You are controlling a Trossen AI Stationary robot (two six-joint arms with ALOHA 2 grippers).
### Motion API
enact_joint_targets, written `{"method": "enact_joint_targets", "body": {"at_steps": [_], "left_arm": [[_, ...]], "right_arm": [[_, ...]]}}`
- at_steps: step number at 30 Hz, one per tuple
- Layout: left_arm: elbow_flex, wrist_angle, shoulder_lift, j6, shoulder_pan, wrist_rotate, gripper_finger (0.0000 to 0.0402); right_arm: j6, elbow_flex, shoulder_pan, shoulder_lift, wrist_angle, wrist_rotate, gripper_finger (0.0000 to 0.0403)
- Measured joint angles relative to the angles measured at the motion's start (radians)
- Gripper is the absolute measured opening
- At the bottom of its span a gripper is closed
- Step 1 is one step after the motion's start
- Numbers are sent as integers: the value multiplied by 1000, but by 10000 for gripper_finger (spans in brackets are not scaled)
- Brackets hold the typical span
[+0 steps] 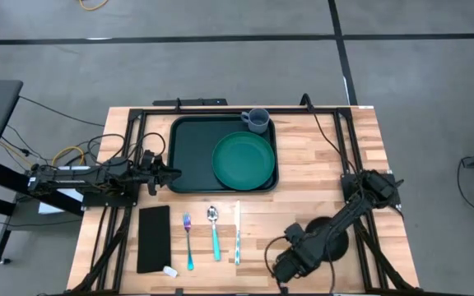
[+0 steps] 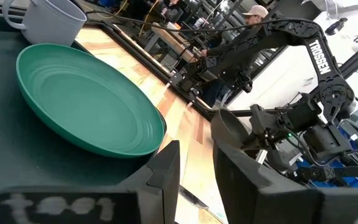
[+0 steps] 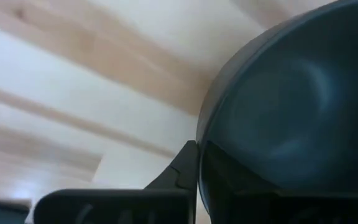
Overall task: Set up tray
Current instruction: Put the black bowl on the green plate on the dark green serving tray
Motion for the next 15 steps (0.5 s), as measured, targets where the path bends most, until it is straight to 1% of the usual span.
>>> {"method": "enact_joint_targets", "body": {"at_steps": [2,5,9,12,15], "left_arm": [[0,0,0,0,0,0,84],[0,0,0,0,0,0,84],[0,0,0,0,0,-1,84],[0,0,0,0,0,-3,84],[0,0,0,0,0,-4,84]], "right_arm": [[-66,0,-35,-8,-8,24,3],[-177,1,-103,-39,-13,95,3],[-360,0,-214,-112,-29,206,2],[-536,0,-316,-171,-18,271,1],[-745,0,-431,-215,32,279,1]]}}
